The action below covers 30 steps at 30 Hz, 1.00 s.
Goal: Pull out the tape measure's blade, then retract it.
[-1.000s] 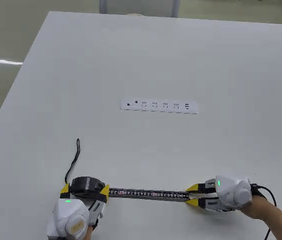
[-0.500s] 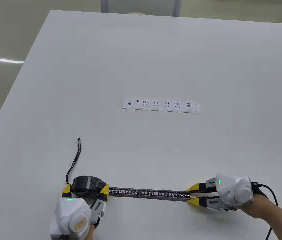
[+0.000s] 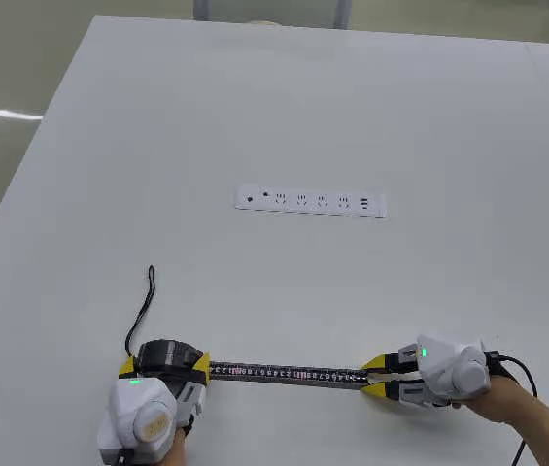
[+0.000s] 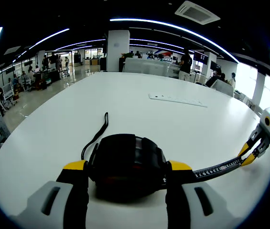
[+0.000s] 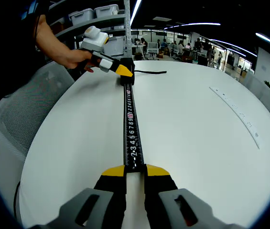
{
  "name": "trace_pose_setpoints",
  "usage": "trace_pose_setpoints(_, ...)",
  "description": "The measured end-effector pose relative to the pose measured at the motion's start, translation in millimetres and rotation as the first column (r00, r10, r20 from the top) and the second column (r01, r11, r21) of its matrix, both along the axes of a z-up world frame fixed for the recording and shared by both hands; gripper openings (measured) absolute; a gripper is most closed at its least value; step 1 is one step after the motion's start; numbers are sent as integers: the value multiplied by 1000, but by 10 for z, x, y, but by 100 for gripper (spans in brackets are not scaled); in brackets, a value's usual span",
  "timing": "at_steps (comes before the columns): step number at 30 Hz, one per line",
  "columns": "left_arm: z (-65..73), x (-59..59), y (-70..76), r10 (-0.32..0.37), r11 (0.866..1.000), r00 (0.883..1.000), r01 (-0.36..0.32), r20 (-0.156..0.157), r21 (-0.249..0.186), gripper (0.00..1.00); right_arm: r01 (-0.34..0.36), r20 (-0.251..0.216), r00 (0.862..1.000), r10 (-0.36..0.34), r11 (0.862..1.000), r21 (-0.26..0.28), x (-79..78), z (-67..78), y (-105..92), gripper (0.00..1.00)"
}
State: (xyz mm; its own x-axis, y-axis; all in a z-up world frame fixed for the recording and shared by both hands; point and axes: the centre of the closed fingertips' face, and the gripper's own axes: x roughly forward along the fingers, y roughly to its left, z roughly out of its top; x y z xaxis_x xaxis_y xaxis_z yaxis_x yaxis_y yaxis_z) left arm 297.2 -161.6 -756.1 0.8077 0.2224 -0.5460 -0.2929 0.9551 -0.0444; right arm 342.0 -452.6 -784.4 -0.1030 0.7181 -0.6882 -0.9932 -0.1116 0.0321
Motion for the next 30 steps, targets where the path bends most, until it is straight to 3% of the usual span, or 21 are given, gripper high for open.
trace_pose_setpoints(30,0,-20,4,-15,1000,1000,15,-4,-25,61,3,24,1000,-3,1000,0,-9,62,118,11)
